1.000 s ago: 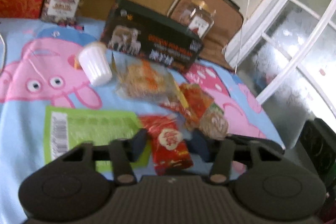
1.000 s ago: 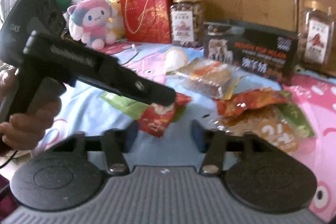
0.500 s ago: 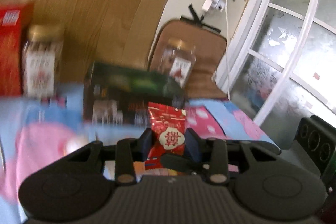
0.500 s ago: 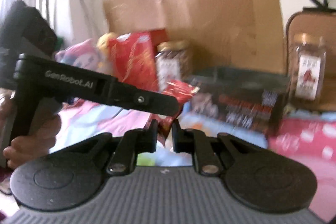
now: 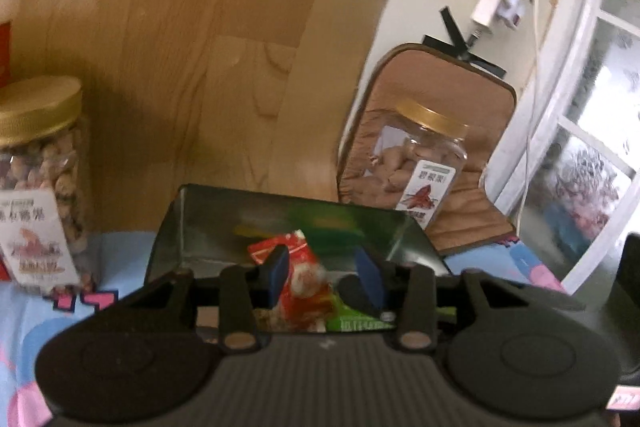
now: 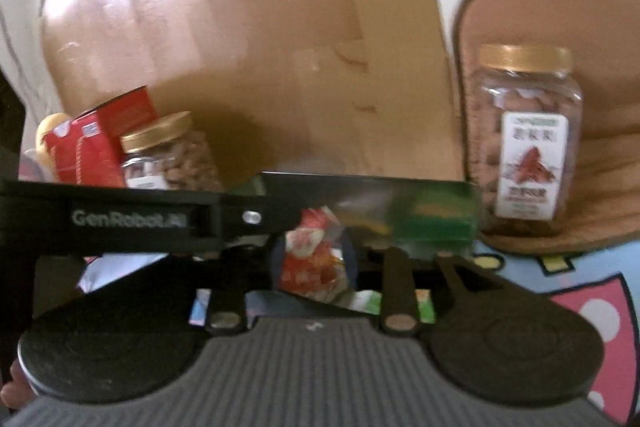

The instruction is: Organize snacks

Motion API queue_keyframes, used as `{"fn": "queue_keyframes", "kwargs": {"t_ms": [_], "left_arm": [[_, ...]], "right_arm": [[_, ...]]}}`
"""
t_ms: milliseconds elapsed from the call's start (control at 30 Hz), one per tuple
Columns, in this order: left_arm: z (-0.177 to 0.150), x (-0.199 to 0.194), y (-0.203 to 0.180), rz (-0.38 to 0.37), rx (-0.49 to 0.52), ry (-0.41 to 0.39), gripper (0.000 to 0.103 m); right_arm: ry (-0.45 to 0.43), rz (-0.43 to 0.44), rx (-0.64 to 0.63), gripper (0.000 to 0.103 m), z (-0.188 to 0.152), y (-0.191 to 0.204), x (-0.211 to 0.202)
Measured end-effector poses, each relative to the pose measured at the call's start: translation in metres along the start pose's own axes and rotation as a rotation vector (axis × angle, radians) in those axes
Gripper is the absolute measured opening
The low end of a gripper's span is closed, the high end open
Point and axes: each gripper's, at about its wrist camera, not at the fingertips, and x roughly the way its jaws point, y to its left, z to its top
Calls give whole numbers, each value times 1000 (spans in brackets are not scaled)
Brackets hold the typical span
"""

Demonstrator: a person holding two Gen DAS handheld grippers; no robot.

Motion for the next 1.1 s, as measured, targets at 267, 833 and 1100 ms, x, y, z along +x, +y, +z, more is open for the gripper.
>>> {"fn": "queue_keyframes", "kwargs": {"t_ms": [267,833,1100], "left_arm": [[-49,-72,18,-75,-50,-32,44],[-126,-105,19,-24,-140,75,46],[-160,-172,14,-71,-162,25,46]], "right_arm": [[-66,117,152,43,-32,-21,-72],[223,184,157,34,-76,35,-70],[247,298,102,34,-112,57,-132]]}}
